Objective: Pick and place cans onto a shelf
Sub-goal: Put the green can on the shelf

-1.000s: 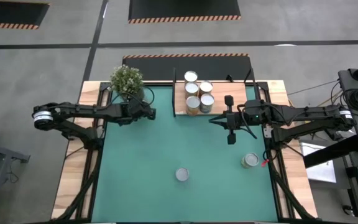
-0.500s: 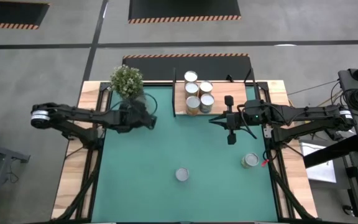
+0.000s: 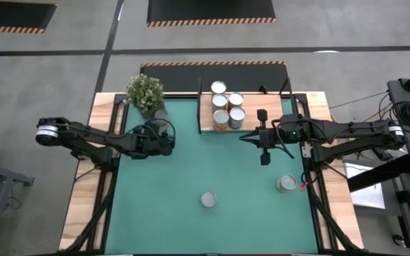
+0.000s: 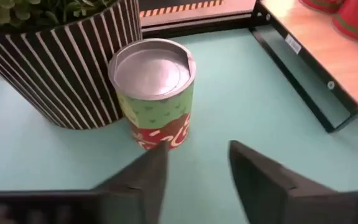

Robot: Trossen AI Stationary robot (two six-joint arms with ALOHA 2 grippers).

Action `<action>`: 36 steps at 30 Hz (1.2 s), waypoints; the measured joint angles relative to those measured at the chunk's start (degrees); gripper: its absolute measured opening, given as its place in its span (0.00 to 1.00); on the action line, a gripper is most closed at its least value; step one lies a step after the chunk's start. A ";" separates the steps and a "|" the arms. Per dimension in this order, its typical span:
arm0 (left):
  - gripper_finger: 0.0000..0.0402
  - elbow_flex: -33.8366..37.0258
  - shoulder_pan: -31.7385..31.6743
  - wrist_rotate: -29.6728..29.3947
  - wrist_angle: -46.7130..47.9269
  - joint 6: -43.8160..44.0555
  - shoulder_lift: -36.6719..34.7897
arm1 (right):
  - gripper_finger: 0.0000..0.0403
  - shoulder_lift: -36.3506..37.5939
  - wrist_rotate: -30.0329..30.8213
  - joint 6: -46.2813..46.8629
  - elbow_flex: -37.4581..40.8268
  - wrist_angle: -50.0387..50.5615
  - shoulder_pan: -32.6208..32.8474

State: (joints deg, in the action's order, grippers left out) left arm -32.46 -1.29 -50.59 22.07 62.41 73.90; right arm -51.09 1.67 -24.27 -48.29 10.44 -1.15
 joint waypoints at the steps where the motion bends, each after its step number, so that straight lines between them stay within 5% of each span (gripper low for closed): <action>1: 0.45 0.01 -0.30 0.10 -0.30 0.27 0.01 | 0.02 0.00 0.00 -0.11 0.00 0.00 -0.01; 8: 0.80 0.36 -0.86 -3.43 -1.90 2.98 0.01 | 0.02 0.00 0.00 -0.26 0.00 -0.03 0.00; 13: 0.93 3.50 -0.98 -4.42 -10.79 1.22 0.06 | 0.02 0.00 0.00 -0.28 0.00 -0.04 0.00; 24: 0.94 17.38 -0.98 -10.40 -44.38 -12.40 0.06 | 0.02 0.00 0.00 -0.38 0.00 -0.08 0.00; 30: 0.91 17.80 -0.98 -11.99 -45.78 -16.81 1.59 | 0.02 0.00 0.00 -0.53 0.00 -0.51 0.00; 36: 0.90 16.86 -0.98 -14.90 -49.88 -14.70 11.57 | 0.02 0.00 -0.02 -0.63 0.00 -0.46 0.00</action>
State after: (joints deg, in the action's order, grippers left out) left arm -15.60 -2.26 -65.50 -27.81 47.71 85.47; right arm -51.09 1.65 -24.91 -48.29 9.98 -1.15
